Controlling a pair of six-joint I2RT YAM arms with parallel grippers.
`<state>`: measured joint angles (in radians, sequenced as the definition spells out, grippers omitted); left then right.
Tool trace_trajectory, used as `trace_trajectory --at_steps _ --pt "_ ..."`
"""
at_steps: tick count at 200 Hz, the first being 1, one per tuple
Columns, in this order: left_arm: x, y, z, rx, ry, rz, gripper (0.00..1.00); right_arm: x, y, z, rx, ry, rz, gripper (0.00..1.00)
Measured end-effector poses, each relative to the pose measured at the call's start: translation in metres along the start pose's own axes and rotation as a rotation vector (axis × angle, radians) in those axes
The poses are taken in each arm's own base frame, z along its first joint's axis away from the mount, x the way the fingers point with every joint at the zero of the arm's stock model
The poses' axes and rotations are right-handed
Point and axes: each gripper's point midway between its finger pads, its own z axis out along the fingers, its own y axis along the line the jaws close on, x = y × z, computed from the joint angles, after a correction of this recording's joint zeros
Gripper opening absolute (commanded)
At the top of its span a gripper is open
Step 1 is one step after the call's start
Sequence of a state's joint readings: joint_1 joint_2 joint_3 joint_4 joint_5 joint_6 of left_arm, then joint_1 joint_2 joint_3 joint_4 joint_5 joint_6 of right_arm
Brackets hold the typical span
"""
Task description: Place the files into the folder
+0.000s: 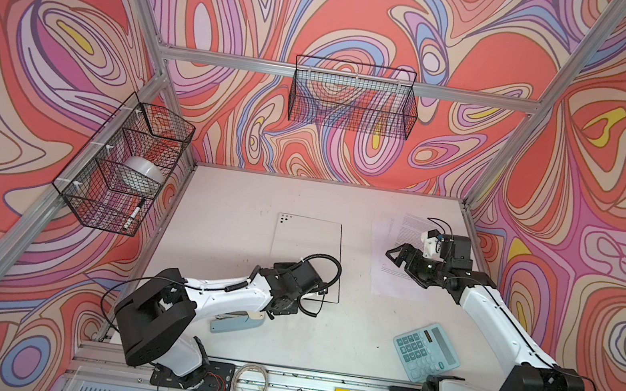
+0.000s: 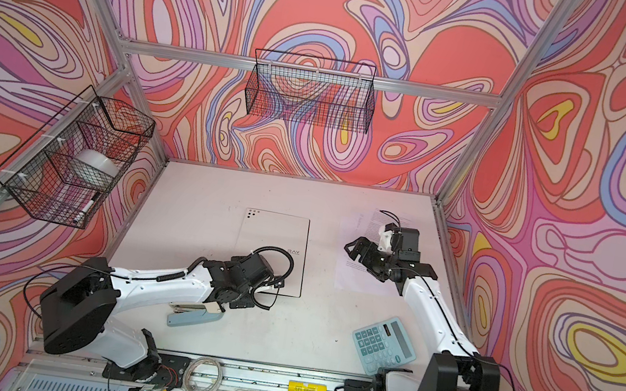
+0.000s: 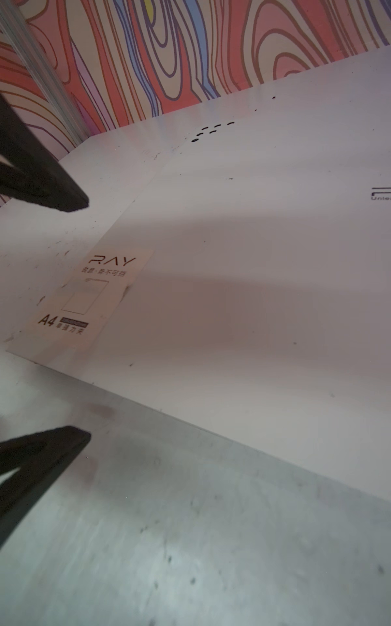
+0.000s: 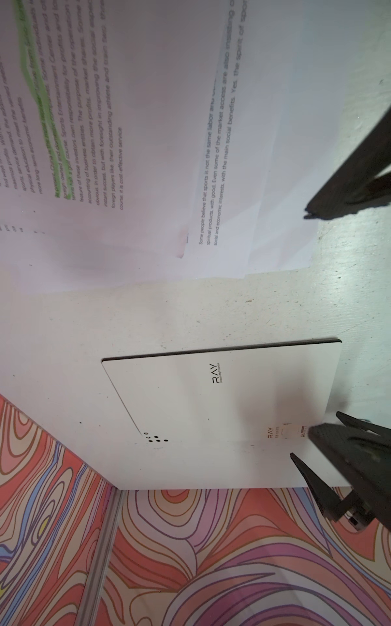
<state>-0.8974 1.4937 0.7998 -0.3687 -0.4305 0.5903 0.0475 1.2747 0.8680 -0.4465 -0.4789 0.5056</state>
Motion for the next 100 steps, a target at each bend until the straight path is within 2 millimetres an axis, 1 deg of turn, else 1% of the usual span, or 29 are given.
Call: trace_trajectory --at_steps 22,37,100 --pt "0.002 -0.005 0.004 -0.010 -0.003 0.012 1.00 0.001 0.001 0.003 -0.014 0.012 0.004 0.99" --pt "0.003 -0.004 0.007 -0.030 -0.011 0.007 1.00 0.001 0.002 0.004 -0.024 0.017 0.004 0.99" --pt "-0.001 0.012 0.016 -0.186 -0.056 -0.021 1.00 0.008 0.003 0.015 -0.056 0.070 0.020 0.99"
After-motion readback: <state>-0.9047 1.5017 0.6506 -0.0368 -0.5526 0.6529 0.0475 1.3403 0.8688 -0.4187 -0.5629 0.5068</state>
